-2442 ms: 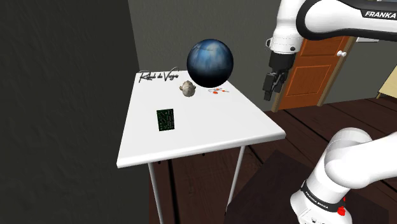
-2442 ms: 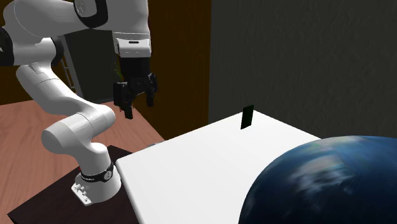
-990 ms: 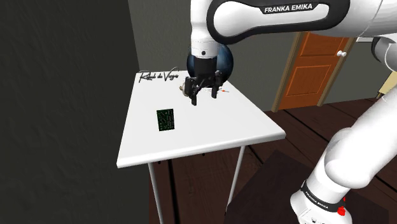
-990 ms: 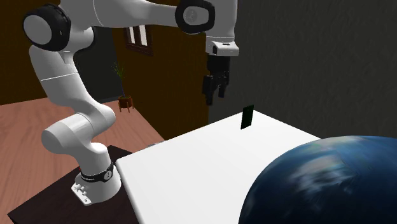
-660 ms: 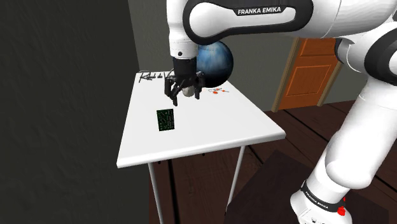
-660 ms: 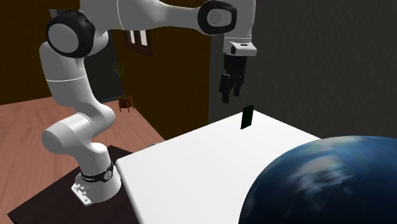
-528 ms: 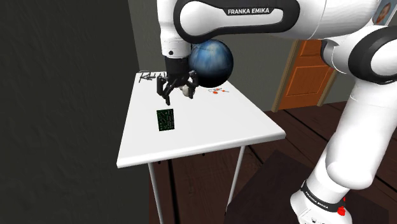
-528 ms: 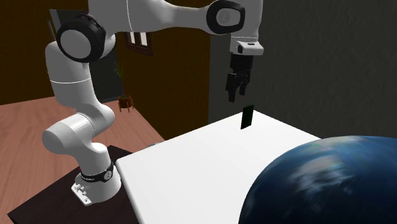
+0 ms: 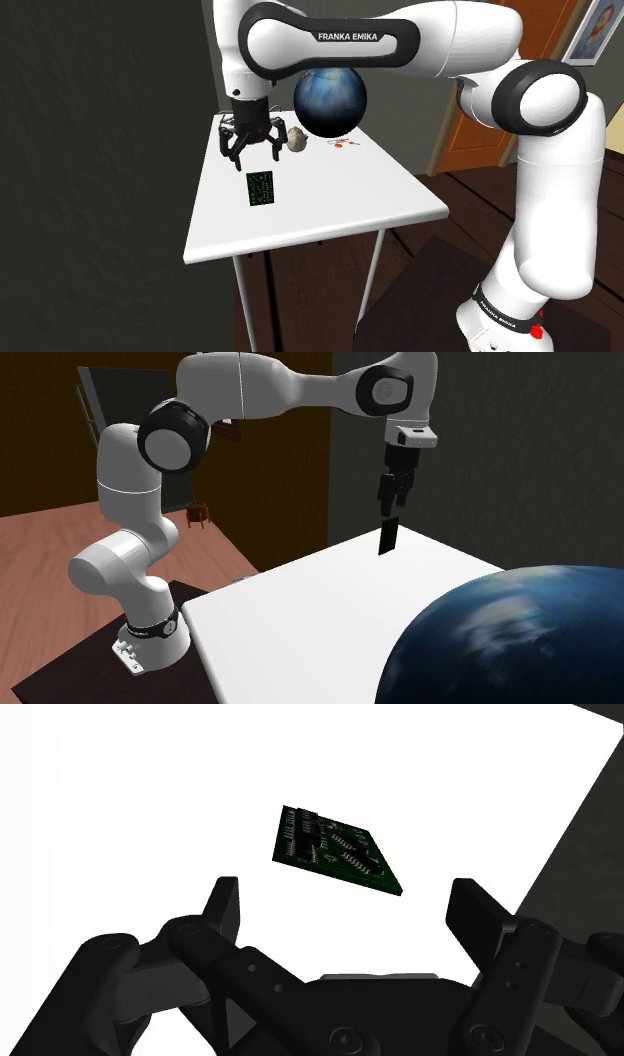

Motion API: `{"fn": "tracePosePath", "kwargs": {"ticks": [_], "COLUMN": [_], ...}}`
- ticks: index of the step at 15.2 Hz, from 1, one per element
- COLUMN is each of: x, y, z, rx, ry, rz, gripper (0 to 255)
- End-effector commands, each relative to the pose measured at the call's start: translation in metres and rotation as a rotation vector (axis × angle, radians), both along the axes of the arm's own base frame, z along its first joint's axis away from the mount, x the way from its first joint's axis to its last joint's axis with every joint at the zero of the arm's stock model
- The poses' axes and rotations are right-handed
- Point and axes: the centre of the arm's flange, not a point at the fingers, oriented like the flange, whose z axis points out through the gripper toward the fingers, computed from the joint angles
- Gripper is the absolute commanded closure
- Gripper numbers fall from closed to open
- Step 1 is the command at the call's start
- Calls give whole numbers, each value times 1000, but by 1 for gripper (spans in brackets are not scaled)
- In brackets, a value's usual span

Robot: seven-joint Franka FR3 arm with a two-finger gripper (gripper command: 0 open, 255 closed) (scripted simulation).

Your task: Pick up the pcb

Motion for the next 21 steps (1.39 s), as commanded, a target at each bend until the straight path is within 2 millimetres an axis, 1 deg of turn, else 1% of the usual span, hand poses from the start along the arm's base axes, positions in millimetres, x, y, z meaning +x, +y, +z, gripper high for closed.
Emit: {"fn": "tracePosePath", "kwargs": {"ticks": [1,3,5,6,15,21], "x": [0,0,0,-1,0,0], "y": [0,0,0,0,0,0], "z": [-11,-21,-24,-25,-24,7], "rx": [0,0,0,0,0,0], "ry": [-1,-1,0,-1,-1,-1], "rz": [-1,-1,-1,-1,-1,-1], "gripper": [0,0,0,255,255,255]}}
